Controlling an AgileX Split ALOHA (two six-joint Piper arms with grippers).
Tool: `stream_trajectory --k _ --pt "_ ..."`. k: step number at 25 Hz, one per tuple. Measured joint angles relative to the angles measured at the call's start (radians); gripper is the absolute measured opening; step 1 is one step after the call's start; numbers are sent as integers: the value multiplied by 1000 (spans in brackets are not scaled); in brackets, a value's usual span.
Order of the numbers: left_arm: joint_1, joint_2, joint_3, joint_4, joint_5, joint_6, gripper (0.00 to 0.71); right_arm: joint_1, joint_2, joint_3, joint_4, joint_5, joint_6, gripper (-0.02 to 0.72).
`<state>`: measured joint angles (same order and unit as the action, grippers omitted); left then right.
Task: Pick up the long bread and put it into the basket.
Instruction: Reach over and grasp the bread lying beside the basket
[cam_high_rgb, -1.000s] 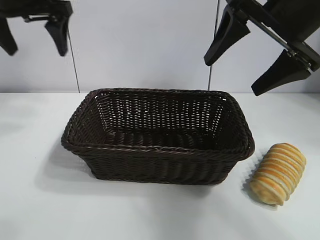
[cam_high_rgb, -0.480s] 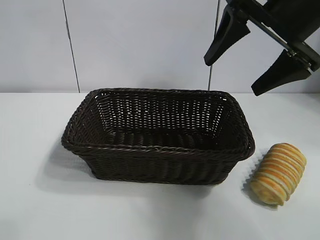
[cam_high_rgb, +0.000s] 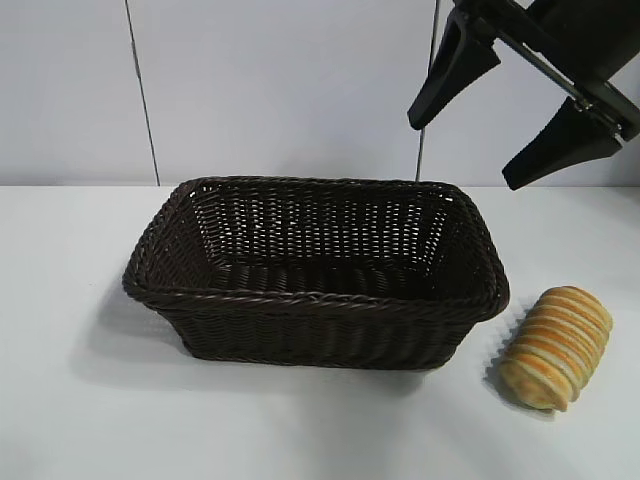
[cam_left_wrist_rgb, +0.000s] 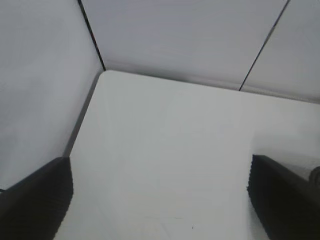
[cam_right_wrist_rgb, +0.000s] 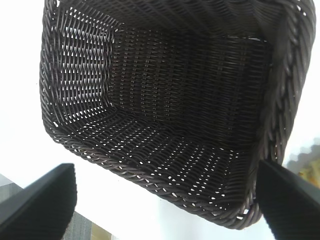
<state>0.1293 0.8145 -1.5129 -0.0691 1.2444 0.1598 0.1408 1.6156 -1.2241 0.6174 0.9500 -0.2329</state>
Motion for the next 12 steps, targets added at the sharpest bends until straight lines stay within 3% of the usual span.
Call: stream_trajectory --k 8,12 --pt "-7 -444 394 0 -10 7 687 0 0 0 0 0 0 695" --pt "-7 -590 551 0 -10 7 687 0 0 0 0 -3 0 695"
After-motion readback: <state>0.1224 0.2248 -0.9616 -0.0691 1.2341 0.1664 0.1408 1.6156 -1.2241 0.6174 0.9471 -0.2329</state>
